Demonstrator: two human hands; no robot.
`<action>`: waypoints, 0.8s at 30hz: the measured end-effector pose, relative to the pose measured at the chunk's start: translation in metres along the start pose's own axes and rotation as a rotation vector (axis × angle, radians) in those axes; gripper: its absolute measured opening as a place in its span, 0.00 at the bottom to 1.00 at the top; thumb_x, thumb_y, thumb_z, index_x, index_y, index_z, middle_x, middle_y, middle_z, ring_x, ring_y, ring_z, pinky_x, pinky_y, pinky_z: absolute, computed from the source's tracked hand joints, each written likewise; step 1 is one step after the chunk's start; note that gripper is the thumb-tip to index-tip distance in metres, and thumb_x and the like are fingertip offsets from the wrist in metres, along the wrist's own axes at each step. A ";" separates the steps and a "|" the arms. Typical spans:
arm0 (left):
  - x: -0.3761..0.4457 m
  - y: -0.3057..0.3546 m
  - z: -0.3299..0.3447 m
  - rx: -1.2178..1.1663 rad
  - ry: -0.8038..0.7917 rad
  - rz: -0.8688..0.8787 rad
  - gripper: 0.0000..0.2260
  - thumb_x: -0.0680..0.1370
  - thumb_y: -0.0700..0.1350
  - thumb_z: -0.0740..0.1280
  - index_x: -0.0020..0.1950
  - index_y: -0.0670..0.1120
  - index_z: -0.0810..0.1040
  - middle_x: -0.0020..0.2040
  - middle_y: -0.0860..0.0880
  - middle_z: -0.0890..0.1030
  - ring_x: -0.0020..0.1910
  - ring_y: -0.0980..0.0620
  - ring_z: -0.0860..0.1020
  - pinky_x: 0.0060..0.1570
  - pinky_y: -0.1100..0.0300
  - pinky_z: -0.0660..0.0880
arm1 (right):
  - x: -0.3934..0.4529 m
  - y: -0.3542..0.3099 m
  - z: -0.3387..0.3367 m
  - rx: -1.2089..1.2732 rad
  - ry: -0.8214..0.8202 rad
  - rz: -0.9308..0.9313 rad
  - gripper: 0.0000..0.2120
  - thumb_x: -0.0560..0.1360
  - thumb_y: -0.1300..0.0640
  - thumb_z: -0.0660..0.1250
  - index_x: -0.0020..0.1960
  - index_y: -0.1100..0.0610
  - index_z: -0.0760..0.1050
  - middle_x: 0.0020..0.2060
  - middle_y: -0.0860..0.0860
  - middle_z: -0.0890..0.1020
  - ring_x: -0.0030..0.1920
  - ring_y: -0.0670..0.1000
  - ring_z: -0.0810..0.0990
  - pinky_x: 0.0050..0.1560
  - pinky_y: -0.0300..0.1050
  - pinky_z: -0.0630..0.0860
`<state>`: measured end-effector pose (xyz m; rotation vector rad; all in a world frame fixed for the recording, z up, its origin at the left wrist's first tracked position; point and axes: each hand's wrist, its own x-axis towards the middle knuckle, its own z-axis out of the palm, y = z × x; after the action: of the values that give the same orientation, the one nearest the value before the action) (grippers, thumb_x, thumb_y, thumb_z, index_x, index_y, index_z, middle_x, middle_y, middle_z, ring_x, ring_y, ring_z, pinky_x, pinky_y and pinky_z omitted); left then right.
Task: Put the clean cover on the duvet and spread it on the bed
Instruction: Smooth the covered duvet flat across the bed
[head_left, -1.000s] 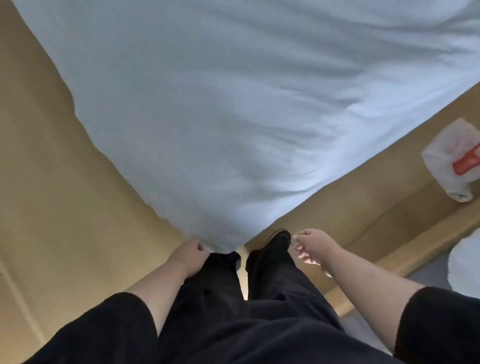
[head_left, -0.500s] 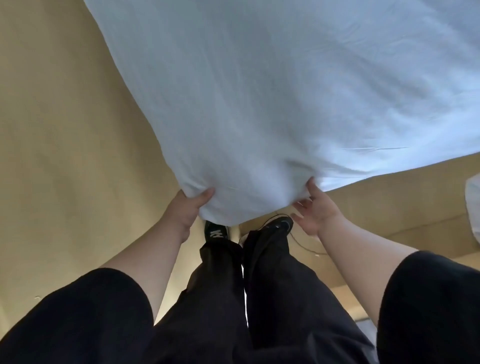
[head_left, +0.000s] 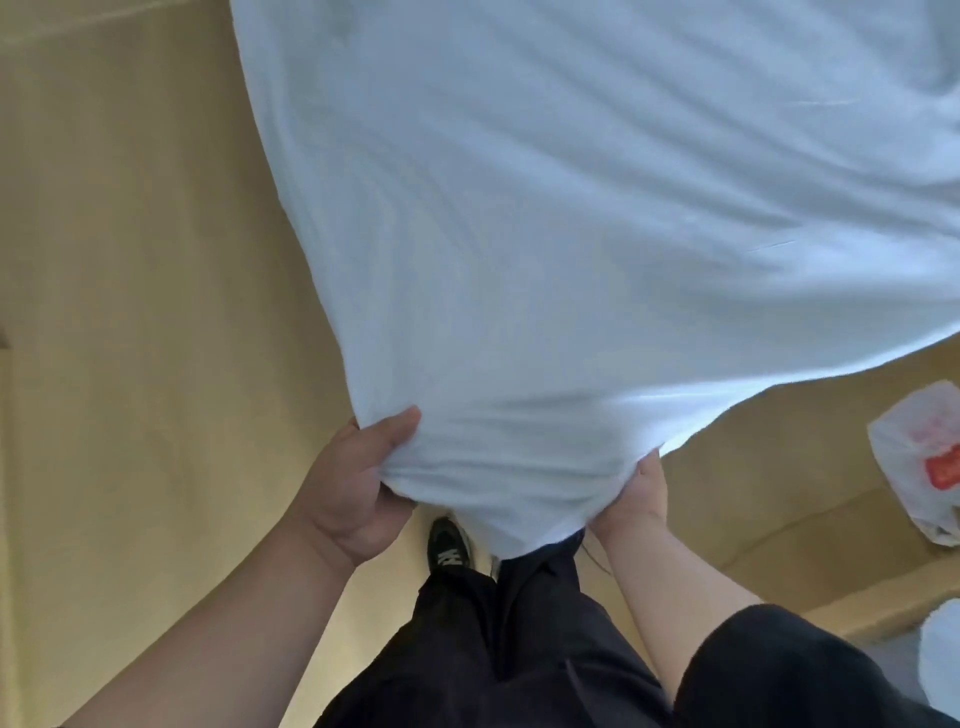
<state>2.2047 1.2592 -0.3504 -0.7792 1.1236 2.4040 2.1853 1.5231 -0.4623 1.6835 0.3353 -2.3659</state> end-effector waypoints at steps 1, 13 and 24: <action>-0.007 0.010 0.007 0.001 0.000 0.020 0.22 0.76 0.43 0.70 0.69 0.41 0.78 0.69 0.40 0.78 0.67 0.40 0.77 0.57 0.50 0.79 | -0.016 -0.005 0.010 -0.086 -0.060 -0.027 0.27 0.74 0.31 0.65 0.64 0.46 0.82 0.62 0.51 0.84 0.58 0.60 0.84 0.59 0.59 0.79; -0.062 0.087 0.072 0.828 -0.061 0.430 0.12 0.74 0.59 0.70 0.58 0.67 0.81 0.60 0.64 0.82 0.58 0.68 0.79 0.50 0.71 0.74 | -0.192 -0.087 0.132 -0.684 -0.064 -0.585 0.14 0.67 0.56 0.70 0.51 0.57 0.83 0.47 0.57 0.87 0.46 0.60 0.86 0.54 0.61 0.80; -0.032 0.065 0.105 0.313 -0.058 0.151 0.27 0.69 0.61 0.77 0.64 0.51 0.80 0.61 0.49 0.84 0.60 0.43 0.82 0.50 0.51 0.80 | -0.174 -0.086 0.124 -0.729 0.003 -0.446 0.10 0.66 0.63 0.68 0.47 0.60 0.77 0.40 0.57 0.79 0.40 0.57 0.77 0.41 0.52 0.74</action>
<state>2.1610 1.2993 -0.2373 -0.5349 1.5342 2.2689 2.1038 1.5748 -0.2528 1.3353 1.4900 -2.0792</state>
